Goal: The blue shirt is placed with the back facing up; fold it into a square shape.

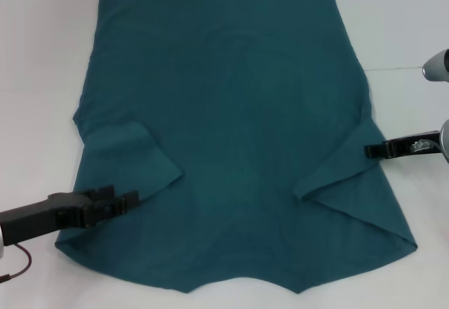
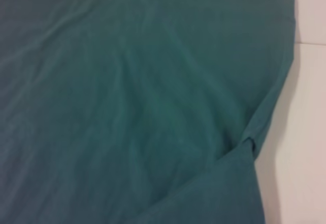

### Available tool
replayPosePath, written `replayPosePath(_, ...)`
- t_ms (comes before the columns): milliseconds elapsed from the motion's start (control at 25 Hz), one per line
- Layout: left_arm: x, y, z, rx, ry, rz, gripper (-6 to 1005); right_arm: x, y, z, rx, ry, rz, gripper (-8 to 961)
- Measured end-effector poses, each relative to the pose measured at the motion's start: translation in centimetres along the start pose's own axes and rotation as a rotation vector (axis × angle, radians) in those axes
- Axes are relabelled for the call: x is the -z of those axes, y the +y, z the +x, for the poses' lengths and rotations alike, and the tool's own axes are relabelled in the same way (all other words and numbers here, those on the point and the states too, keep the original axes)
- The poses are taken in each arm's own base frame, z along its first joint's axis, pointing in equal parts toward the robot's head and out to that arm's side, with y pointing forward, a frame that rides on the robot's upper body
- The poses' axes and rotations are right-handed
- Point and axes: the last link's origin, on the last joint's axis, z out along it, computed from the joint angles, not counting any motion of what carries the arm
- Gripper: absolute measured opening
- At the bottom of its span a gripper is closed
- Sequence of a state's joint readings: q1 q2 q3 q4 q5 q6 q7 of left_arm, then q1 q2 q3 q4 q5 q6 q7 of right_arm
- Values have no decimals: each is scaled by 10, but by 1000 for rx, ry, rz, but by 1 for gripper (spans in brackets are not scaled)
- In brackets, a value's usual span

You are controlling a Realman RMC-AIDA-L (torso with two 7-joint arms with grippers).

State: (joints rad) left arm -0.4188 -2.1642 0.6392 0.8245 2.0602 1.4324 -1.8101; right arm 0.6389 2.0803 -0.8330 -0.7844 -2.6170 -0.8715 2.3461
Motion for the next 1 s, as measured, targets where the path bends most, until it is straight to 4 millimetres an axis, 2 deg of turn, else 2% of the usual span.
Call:
replayPosePath(280,0,0,0,0,-1,-1,744,-1,-5,1,0,-13,25,577)
replayPosePath(720,-1,0,2,0,0,-2,746,-7,-2,2,26,-16,31,580)
replayPosePath(1000,-1,0,3,0,1,-1,747,-8,0,1,37,-24,28,539)
